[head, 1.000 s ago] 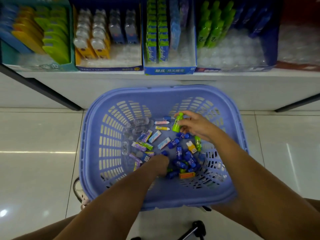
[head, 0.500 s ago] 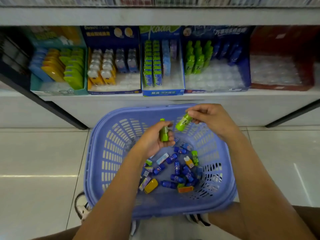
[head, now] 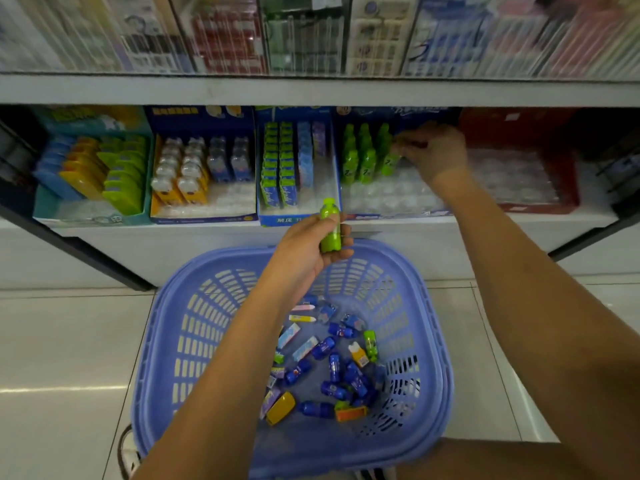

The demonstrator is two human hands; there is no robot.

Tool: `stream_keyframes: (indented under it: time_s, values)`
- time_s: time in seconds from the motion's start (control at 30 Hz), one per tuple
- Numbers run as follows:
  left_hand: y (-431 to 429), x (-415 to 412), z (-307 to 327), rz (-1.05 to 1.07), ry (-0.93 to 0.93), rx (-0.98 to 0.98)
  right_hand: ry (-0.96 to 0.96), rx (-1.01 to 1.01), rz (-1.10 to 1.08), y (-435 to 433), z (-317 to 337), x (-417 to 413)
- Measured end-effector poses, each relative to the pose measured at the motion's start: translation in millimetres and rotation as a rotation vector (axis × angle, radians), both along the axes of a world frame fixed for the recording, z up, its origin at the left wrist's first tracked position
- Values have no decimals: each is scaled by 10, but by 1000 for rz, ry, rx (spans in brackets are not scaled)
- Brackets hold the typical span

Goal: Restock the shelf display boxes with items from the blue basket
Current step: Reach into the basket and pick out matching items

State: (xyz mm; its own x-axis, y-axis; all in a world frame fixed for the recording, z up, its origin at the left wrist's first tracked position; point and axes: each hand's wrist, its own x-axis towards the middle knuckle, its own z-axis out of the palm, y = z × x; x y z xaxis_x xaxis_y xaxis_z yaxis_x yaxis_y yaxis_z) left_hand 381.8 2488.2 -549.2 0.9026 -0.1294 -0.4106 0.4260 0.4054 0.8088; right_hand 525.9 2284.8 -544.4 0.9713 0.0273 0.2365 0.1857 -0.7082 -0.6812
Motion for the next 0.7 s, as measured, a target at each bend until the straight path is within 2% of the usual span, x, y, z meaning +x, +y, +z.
stream_keyframes:
  time_s: [0.1, 0.2, 0.27, 0.37, 0.47, 0.53, 0.6, 0.7]
  values:
    - [19, -20, -48, -80, -106, 140, 58, -23, 43, -12, -23, 100]
    - [23, -12, -105, -111, -137, 285, 105, -93, 135, -22, -13, 162]
    - [-19, 28, -116, -63, -45, 226, 119, -131, 161, -12, -11, 163]
    - [-99, 76, -53, 20, 100, 3, 151, -135, 155, 7, 19, 142]
    - [-113, 26, -18, 12, -11, -41, 216, -141, 121, 37, 94, 103]
    - [-88, -26, -38, -43, -133, 83, 170, -138, 46, 73, 172, 14]
    - [-57, -44, -74, -59, -215, 280, 107, -1, 4, 129, 263, -160]
    - [-75, -16, -51, 21, -292, 565, 297, 319, 158, 261, 392, -535]
